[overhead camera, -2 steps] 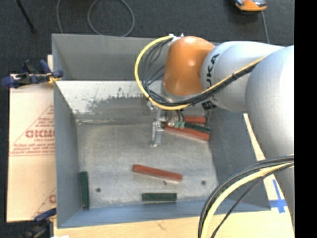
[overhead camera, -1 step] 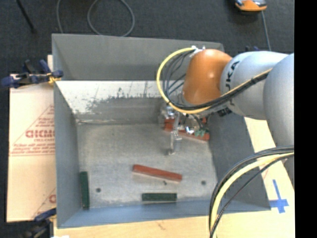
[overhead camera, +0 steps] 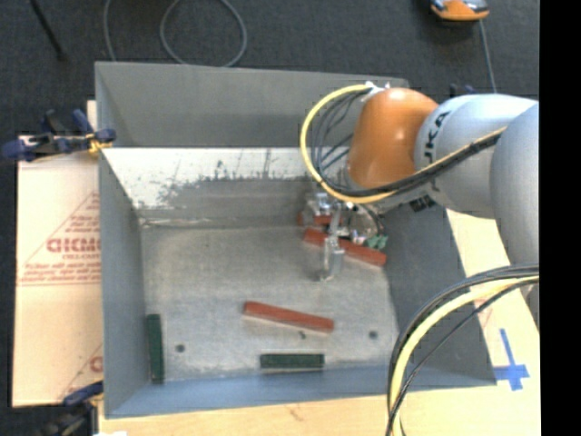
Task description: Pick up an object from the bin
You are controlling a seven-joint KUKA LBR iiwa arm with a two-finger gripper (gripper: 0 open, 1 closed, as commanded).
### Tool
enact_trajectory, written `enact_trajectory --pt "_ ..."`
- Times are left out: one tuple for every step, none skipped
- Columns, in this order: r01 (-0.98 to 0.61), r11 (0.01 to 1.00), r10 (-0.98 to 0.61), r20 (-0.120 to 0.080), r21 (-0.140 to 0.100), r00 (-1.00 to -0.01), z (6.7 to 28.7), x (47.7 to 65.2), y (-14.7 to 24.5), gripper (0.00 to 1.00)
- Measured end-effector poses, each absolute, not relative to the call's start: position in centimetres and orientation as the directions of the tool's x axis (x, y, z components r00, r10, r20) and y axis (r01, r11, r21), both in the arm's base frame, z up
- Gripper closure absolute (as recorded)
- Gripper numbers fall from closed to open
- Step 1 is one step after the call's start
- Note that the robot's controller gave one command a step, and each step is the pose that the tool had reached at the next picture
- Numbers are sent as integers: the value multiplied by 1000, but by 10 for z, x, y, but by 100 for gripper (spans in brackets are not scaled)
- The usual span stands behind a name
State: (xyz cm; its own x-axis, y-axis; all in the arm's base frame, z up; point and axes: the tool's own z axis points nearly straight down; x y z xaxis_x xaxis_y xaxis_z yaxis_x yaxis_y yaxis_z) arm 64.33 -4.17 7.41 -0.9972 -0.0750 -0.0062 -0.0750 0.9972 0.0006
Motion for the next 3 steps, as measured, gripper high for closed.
enact_trajectory --pt "-70 998 -70 -8 0 -998 74 644 -44 100" --pt "-21 1000 -21 -12 0 -1000 177 626 -38 100" --pt "-22 1000 -22 -15 -2 -1000 246 648 -39 100"
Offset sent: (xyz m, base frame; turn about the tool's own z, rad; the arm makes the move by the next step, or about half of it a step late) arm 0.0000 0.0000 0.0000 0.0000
